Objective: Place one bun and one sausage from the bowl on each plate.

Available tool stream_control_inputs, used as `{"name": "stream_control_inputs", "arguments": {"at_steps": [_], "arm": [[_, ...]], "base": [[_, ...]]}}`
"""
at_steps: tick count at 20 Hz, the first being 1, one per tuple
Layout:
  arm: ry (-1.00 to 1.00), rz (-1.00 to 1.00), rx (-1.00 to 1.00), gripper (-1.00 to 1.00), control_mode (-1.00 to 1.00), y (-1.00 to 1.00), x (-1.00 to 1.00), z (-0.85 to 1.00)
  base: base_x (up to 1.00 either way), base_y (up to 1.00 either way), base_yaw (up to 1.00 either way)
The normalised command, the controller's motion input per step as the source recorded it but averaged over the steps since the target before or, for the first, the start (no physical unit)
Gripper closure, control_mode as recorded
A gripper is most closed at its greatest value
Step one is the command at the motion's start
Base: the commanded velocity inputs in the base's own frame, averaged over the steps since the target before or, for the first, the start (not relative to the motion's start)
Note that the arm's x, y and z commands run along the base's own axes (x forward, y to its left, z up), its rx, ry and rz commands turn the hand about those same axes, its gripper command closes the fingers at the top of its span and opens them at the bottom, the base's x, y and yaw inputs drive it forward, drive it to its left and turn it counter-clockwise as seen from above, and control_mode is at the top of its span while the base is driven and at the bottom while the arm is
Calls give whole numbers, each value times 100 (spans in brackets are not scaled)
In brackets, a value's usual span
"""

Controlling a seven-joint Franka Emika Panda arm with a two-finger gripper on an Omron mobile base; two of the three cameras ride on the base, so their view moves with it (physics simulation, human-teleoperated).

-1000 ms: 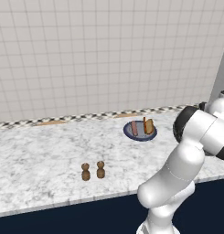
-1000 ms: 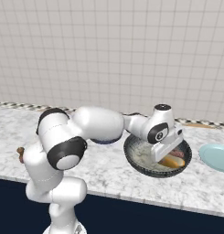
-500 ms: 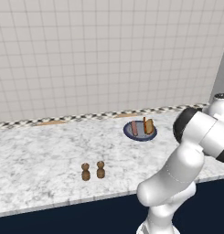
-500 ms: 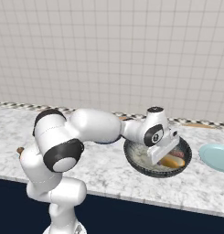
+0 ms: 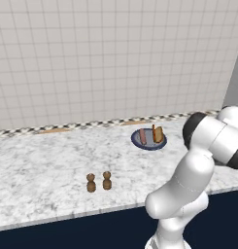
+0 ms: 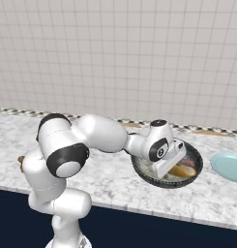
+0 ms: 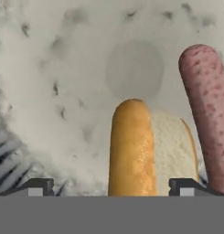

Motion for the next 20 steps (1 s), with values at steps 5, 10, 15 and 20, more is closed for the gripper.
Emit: {"name": "stream_control_inputs", "arguments": {"at_steps": [5, 10, 15, 20], "arm": [[0, 0, 0, -100, -100, -10, 29, -2], [0, 0, 0, -100, -100, -23, 30, -5], [0, 0, 0, 100, -100, -18, 13, -2], [0, 0, 0, 100, -100, 0, 1, 0]], "base": [[0, 0, 0], [0, 0, 0], [0, 0, 0], [0, 0, 0]]}}
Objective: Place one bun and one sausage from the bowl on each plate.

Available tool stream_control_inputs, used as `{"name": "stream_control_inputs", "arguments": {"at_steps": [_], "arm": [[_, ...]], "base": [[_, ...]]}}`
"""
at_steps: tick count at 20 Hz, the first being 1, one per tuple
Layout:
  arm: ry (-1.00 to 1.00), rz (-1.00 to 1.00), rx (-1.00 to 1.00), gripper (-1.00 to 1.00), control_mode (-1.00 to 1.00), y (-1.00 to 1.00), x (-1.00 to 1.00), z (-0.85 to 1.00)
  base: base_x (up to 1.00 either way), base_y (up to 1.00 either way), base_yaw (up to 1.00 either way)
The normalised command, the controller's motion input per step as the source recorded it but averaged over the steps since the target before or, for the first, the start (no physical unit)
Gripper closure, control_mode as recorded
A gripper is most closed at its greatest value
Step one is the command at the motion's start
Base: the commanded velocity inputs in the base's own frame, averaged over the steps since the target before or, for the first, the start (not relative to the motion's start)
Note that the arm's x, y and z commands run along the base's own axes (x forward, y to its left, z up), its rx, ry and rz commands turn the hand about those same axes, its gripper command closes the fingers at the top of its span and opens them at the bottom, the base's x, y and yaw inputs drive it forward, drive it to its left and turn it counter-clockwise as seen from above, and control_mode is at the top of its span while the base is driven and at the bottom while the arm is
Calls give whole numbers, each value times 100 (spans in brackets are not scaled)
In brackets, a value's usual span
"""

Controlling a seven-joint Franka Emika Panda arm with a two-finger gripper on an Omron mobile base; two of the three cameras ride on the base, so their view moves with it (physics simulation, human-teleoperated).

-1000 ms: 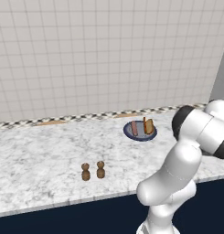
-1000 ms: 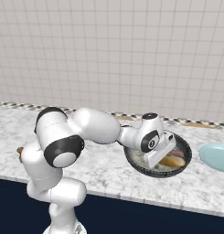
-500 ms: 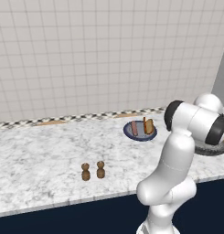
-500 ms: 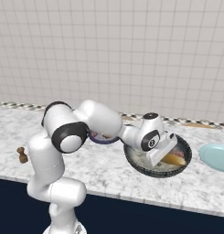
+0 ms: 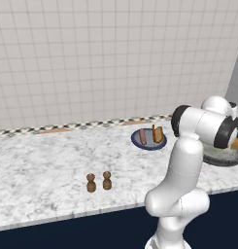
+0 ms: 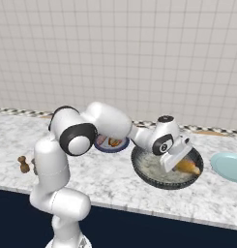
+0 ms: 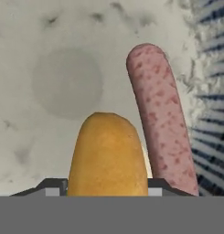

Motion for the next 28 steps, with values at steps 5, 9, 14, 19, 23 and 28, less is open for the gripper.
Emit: {"name": "stream_control_inputs", "arguments": {"at_steps": [5, 9, 14, 19, 23, 28], "arm": [[0, -4, -2, 100, -100, 17, -41, 38], [0, -12, -6, 100, -100, 76, -96, 54], [-2, -28, -11, 100, -100, 100, -52, 48], [-5, -41, -1, 100, -100, 95, -23, 37], [0, -41, 8, 100, -100, 41, 0, 46], [-3, -40, 18, 100, -100, 44, -3, 32]], "base": [[0, 0, 0], [0, 0, 0], [0, 0, 0], [0, 0, 0], [0, 0, 0], [0, 0, 0]]}}
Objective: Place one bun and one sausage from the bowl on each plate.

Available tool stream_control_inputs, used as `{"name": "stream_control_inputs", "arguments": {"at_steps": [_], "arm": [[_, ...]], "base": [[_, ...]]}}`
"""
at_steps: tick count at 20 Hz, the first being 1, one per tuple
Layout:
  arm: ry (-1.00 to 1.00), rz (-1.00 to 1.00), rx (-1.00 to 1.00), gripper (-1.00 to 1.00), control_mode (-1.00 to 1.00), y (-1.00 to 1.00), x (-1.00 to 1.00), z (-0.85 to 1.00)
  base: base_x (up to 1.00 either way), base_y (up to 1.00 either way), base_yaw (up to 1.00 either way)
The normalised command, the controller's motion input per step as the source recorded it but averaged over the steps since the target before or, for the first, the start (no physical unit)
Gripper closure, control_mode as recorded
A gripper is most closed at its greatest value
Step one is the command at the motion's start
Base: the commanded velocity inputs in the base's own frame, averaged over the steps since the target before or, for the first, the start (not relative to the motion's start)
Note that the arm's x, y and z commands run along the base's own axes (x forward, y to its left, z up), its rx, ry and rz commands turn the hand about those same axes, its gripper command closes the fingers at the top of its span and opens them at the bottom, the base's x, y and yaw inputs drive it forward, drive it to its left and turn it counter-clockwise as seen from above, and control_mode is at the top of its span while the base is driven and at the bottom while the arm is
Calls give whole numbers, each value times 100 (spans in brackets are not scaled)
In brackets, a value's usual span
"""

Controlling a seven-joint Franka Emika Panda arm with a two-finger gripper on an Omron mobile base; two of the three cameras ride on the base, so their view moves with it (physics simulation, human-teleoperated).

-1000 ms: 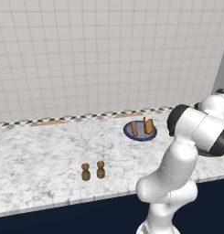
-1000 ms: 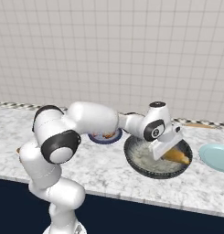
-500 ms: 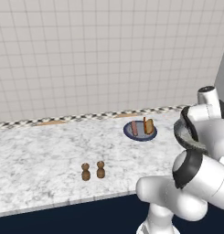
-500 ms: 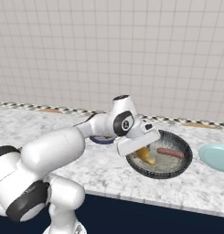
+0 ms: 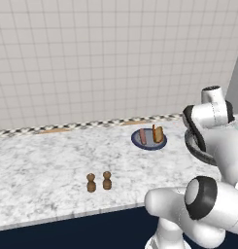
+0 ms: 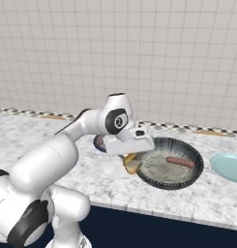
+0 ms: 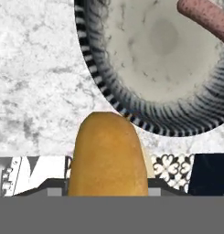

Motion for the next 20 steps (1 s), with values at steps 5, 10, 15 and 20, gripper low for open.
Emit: {"name": "stream_control_inputs", "arguments": {"at_steps": [5, 10, 15, 20], "arm": [[-34, -16, 22, 100, -100, 92, -3, 11], [-35, -12, 10, 100, -100, 89, -13, 15], [-6, -9, 0, 100, -100, 87, 3, 5], [3, -4, 0, 100, -100, 26, 17, 16]], "base": [[0, 0, 0], [0, 0, 0], [0, 0, 0], [0, 0, 0]]}}
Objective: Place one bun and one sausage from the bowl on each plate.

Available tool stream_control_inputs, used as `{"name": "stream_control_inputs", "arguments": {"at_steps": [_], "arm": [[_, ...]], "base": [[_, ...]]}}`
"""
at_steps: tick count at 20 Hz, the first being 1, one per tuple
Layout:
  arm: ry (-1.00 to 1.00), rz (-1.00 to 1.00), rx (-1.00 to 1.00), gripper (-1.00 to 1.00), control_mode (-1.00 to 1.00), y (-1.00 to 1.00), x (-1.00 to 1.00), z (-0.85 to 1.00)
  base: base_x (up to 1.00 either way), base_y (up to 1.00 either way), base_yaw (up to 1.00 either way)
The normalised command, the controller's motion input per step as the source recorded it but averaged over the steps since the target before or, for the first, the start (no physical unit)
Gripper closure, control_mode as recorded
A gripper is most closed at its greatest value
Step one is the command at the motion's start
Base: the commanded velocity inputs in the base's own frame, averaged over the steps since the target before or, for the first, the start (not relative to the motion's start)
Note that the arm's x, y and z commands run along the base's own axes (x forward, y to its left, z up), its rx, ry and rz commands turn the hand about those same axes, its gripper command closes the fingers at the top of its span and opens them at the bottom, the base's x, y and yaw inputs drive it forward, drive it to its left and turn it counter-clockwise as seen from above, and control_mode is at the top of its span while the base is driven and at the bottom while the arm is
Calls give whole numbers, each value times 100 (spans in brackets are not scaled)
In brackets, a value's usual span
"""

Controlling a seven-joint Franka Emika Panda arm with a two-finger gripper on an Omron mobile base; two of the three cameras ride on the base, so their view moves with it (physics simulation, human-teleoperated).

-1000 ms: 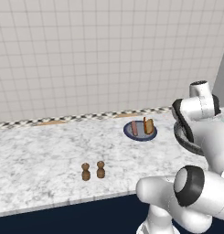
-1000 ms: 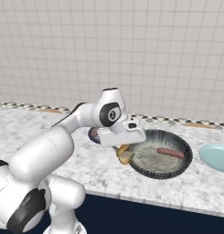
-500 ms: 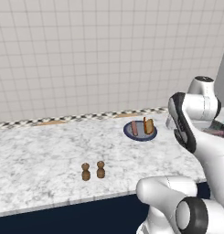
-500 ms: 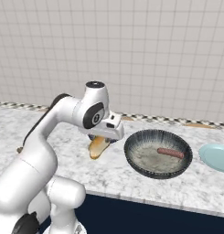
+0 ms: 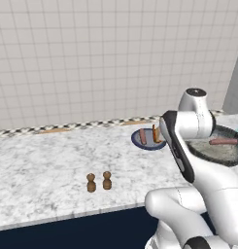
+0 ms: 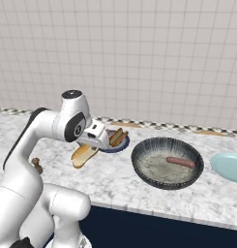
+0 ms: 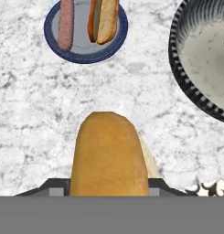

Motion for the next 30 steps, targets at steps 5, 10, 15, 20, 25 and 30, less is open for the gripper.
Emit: {"name": "stream_control_inputs", "arguments": {"at_steps": [5, 10, 15, 20, 25, 30], "arm": [[7, 7, -1, 100, -100, 31, 18, 11], [2, 4, 0, 100, 100, 3, 7, 0], [0, 0, 0, 100, 100, 0, 0, 0], [0, 0, 0, 100, 100, 0, 0, 0], [0, 0, 0, 100, 100, 0, 0, 0], [0, 0, 0, 100, 100, 0, 0, 0]], "base": [[0, 0, 0], [1, 0, 1], [-58, -32, -2], [-2, -89, -15], [18, -99, -11], [42, -77, -2]]}}
